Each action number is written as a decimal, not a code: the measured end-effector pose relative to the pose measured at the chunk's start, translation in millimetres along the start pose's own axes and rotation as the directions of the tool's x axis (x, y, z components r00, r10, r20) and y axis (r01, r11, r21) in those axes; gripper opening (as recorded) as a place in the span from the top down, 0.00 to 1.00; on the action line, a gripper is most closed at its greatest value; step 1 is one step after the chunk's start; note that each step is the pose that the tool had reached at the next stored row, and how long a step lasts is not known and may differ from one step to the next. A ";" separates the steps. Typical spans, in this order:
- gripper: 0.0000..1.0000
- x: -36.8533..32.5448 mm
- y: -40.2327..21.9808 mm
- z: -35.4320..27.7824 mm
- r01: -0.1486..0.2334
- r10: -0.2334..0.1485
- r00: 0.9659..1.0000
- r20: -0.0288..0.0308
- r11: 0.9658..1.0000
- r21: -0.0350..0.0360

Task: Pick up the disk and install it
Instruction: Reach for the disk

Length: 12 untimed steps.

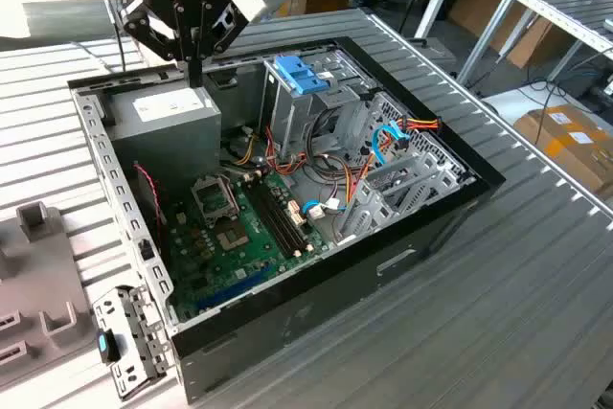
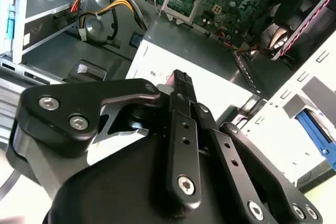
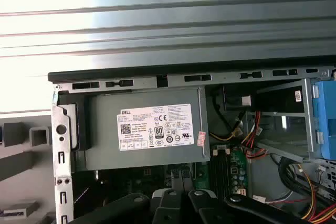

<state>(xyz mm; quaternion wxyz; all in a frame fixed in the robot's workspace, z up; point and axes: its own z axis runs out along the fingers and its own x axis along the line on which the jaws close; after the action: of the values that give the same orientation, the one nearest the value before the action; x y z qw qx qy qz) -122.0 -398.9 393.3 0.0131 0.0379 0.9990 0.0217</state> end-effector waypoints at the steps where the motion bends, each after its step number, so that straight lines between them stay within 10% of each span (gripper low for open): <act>1: 0.89 0.0 0.0 0.0 0.000 0.000 1.000 0.000 1.000 0.000; 12: 0.89 0.5 0.0 0.0 0.000 0.000 1.000 0.000 1.000 0.000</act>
<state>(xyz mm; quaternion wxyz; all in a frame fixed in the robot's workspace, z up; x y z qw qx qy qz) -122.4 -398.9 393.3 0.0131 0.0379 0.9990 0.0217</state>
